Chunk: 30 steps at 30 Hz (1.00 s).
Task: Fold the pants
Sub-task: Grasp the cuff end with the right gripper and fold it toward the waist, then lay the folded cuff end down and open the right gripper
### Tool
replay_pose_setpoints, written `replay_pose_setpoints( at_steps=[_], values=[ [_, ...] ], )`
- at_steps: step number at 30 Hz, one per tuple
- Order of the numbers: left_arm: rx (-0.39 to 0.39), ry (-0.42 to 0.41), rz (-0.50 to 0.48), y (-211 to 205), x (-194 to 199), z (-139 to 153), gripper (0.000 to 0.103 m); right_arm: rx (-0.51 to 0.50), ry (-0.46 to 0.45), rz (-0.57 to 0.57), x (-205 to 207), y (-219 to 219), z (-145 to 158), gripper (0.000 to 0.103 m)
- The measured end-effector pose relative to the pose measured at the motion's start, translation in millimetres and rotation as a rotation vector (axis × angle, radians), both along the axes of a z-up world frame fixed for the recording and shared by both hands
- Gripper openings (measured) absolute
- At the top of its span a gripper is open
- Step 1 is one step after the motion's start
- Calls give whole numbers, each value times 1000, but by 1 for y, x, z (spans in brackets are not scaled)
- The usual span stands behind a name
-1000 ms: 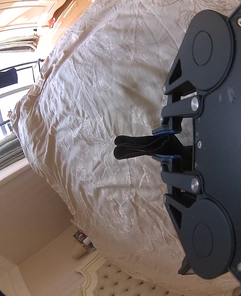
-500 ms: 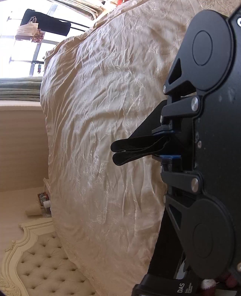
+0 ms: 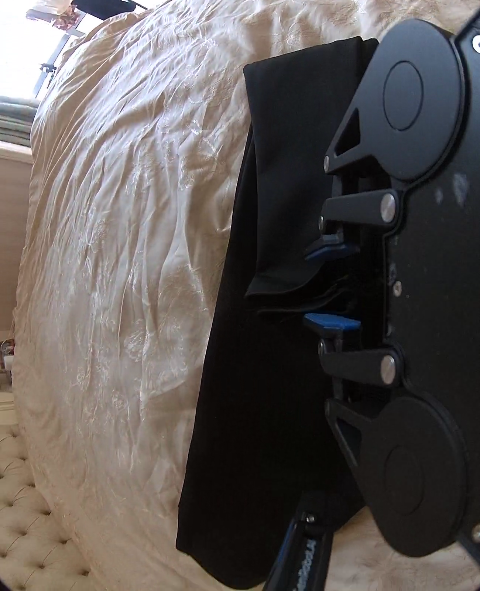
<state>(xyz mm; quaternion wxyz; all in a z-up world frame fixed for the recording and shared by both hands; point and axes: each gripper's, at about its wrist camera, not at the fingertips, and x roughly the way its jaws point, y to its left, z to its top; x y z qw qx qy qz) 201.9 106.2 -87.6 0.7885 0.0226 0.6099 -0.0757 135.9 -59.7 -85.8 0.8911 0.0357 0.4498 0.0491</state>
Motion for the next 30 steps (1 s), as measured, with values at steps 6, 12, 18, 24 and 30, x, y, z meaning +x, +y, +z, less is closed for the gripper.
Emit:
replay_pose_setpoints(
  at_steps=[6, 12, 18, 24, 30],
  values=[
    [-41, -42, -33, -36, 8, 12, 27, 63, -84, -22, -20, -45, 36, 35],
    [-80, -29, -148, -101, 10, 1, 27, -18, 29, -312, -6, -144, 12, 14],
    [10, 44, -219, -146, 6, -46, 28, 18, 182, -423, 1, -203, -35, 6],
    [31, 22, -201, -137, 6, -31, 28, 24, 169, -394, -2, -200, -35, 10],
    [65, -33, -62, -80, -9, 10, 28, 110, 25, -320, -29, -175, 15, 11]
  ],
)
